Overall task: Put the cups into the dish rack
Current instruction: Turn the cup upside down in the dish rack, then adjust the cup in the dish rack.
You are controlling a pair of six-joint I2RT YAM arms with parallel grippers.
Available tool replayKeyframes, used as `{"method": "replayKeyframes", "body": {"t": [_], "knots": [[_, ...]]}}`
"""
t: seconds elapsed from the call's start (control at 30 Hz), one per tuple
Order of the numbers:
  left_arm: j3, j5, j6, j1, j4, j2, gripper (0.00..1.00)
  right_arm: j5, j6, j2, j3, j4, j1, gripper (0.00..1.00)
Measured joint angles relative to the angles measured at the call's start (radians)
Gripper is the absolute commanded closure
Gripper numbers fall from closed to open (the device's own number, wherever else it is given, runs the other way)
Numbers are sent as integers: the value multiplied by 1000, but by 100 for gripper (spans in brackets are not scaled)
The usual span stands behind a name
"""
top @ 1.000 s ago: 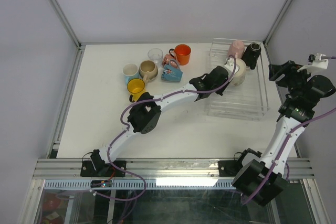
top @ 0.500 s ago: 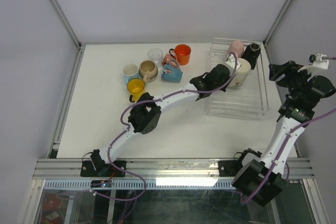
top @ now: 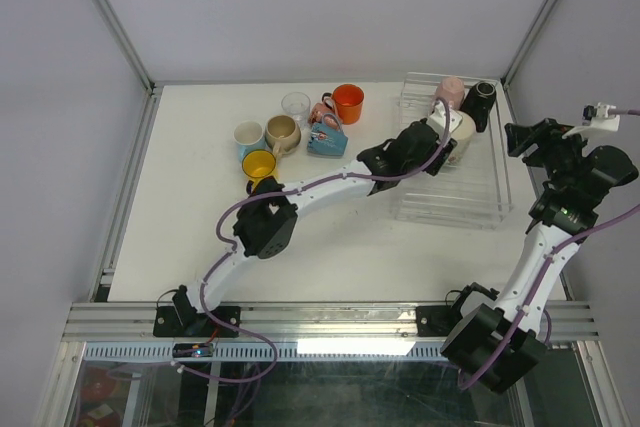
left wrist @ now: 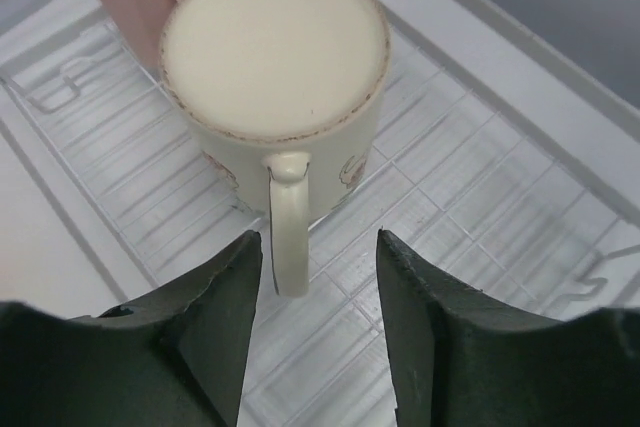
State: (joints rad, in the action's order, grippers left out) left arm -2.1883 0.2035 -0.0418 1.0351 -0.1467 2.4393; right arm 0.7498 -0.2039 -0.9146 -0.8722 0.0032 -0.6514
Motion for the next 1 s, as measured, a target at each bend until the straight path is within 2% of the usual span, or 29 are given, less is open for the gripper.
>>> {"method": "replayKeyframes", "body": {"t": [0.17,0.3,0.4,0.47,0.63,0.77,0.9,1.0], "knots": [[227,-3,-3,0,116,-219,44,51,0,3,4,14,0,32],[425,-3,6,0,240,-434,35,83,-4,18,21,44,0,32],[569,-2,18,-1,336,-586,9,108,-14,26,39,74,0,32],[683,0,29,-3,382,-695,1,127,-29,27,50,97,0,32],[888,7,37,-36,396,-906,1,192,-83,25,65,163,1,31],[990,-8,27,-106,327,-1057,1,222,-104,24,63,194,18,31],[1091,-42,21,-219,280,-1217,1,237,-46,5,-2,89,81,31],[1181,-47,23,-272,268,-1315,1,230,55,-22,-96,-52,165,31]]}}
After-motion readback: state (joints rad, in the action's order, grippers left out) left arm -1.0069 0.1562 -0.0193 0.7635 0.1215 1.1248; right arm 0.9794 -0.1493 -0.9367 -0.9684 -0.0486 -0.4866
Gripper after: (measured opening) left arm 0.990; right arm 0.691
